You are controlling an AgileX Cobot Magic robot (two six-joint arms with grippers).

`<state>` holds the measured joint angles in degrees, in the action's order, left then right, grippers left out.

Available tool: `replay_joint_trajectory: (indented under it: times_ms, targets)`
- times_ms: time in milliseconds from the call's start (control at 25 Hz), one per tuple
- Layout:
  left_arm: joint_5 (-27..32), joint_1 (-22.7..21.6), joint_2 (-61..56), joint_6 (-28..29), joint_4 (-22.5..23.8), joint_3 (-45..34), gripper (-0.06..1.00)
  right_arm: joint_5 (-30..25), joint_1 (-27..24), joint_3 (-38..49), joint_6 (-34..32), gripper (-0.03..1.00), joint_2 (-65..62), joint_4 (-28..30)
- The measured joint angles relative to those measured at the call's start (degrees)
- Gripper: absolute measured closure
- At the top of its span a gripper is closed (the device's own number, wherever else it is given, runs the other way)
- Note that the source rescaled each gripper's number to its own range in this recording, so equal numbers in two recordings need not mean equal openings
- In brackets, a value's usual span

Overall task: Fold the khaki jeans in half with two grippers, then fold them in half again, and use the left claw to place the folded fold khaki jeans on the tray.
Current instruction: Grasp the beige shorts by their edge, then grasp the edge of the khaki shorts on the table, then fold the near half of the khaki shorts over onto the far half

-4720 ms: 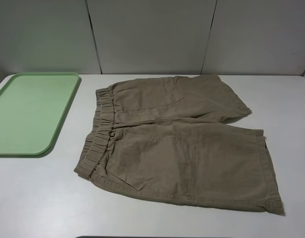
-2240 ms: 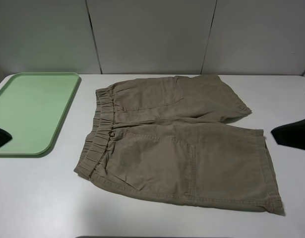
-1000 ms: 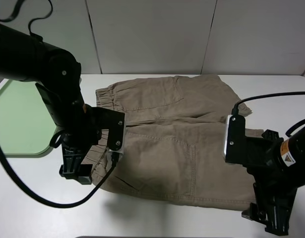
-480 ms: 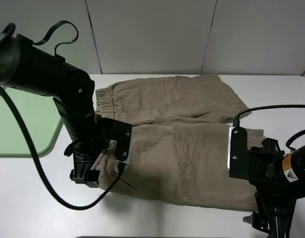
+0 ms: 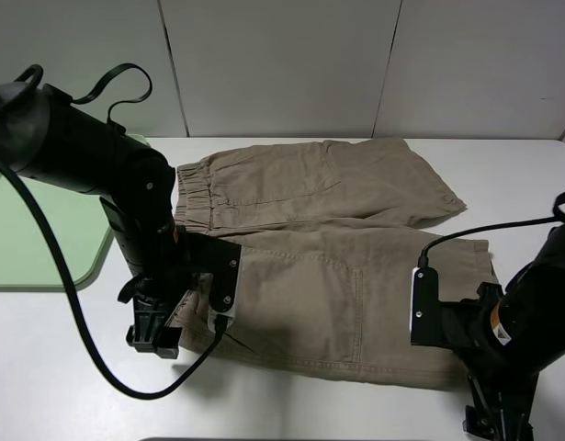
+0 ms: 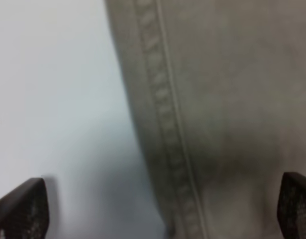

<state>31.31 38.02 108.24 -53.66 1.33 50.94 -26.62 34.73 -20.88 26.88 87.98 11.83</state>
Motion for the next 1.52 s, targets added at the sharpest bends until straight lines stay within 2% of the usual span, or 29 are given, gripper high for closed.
replay_joint_trajectory:
  times_ms: [200,280,360,480,560,640,680,720,800,880,920,1280,1360,1520]
  targets:
    - [-2.5,0.0,0.0,0.0,0.0,-1.5,0.01,3.4,0.0,-0.1,-0.5,-0.03,4.3,0.0]
    - [-4.0,0.0,0.0,0.0,0.0,-2.3,0.05,3.4,0.0,-0.1,-0.5,-0.03,4.6,0.0]
    - [-6.0,0.0,0.0,0.0,0.3,-3.2,0.12,3.5,-0.1,-0.1,-0.5,-0.03,4.7,0.0]
    - [-7.8,0.0,-0.1,-0.1,0.6,-4.0,0.31,3.7,-0.3,-0.1,-0.5,-0.02,4.7,-0.1]
    - [-8.2,0.0,-0.1,-0.1,0.6,-4.1,0.46,4.1,-0.4,-0.1,-0.5,0.1,4.7,-0.4]
    - [-8.4,0.0,-0.1,-0.1,0.6,-4.1,0.61,4.9,-0.4,-0.1,-0.5,0.29,4.7,-0.7]
    - [-8.4,0.0,-0.1,-0.1,0.6,-4.1,0.71,6.0,-0.5,-0.1,-0.5,0.52,4.7,-0.7]
    - [-8.4,0.0,-0.1,-0.1,0.6,-4.1,0.8,6.0,-0.5,-0.1,-0.5,0.52,4.7,-0.7]
    - [-8.4,0.0,-0.2,-0.1,0.6,-4.1,0.9,6.8,-0.5,-0.1,-0.6,0.71,4.7,-0.7]
    - [-8.4,0.0,-0.2,-0.1,0.6,-4.1,0.9,7.6,-0.5,-0.1,-0.7,0.92,4.7,-0.4]
    - [-8.4,0.0,-0.2,-0.1,0.6,-4.1,0.9,7.8,-0.5,-0.1,-0.8,0.97,4.7,-0.3]
    - [-8.0,0.0,-1.6,0.3,0.5,-4.2,0.9,6.6,-0.5,-0.1,-1.4,0.97,4.1,-3.5]
    - [-7.3,0.0,-3.0,0.5,0.4,-4.2,0.9,4.5,-0.5,-0.5,-2.9,0.97,2.5,-5.5]
    - [-4.6,0.0,-7.4,3.1,0.2,-3.4,0.9,-3.2,-0.5,-4.0,-7.9,0.97,-2.0,-8.4]
